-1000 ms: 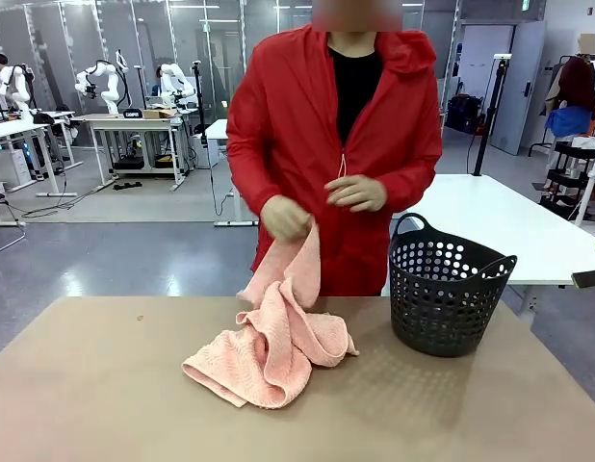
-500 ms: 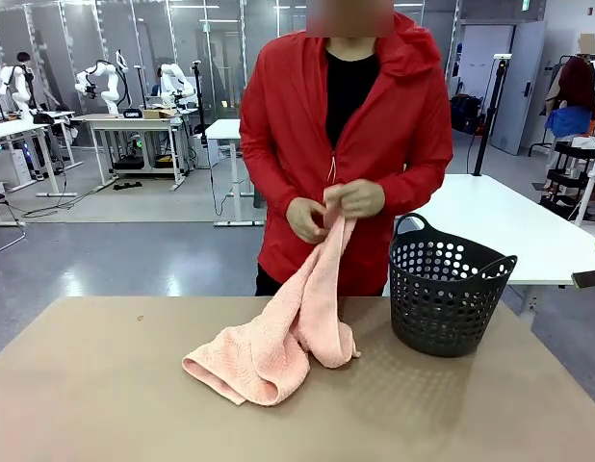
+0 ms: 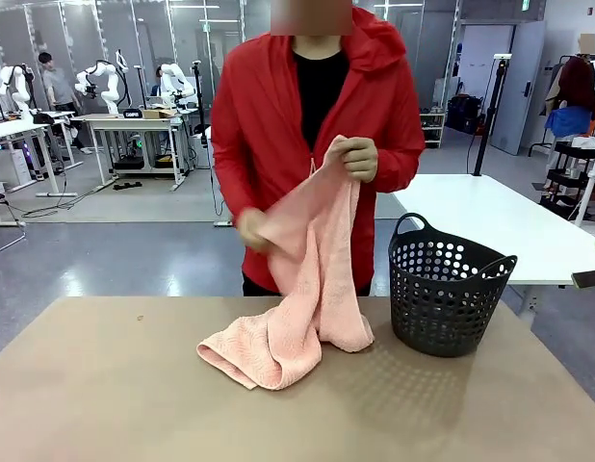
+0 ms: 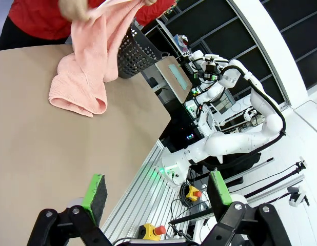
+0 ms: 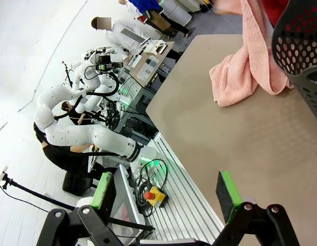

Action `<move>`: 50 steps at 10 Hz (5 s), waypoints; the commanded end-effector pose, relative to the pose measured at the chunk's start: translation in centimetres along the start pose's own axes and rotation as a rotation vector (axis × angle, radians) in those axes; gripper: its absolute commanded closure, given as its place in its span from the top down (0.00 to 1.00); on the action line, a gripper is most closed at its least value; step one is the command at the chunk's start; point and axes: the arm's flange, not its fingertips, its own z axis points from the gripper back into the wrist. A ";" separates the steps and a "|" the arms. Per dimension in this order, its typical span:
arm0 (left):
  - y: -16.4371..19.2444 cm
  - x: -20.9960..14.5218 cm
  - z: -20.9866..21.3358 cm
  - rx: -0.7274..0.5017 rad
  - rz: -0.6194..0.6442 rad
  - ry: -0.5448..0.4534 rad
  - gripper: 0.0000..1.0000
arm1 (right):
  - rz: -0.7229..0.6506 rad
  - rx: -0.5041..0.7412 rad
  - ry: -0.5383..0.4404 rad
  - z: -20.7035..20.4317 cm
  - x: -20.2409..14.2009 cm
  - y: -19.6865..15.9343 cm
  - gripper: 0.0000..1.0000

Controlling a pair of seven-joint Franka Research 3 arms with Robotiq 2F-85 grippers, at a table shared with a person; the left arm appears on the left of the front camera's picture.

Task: Fold the towel.
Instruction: Grab the top end of the 100 cm Hotel Towel extended by the human.

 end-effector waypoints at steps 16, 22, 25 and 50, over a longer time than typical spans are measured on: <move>-1.3 0.5 -0.1 0.135 -0.107 0.053 1.00 | 0.060 -0.053 0.016 0.2 0.4 0.8 1.00; -19.0 9.0 -8.7 0.713 -0.991 0.436 1.00 | 0.672 -0.449 0.410 -7.1 8.5 17.9 1.00; -25.0 8.7 -17.6 0.819 -1.369 0.614 1.00 | 0.937 -0.592 0.637 -16.5 9.7 23.5 1.00; -17.6 19.2 -40.4 0.685 -1.208 0.975 1.00 | 1.065 -0.730 0.986 -34.8 22.4 15.1 1.00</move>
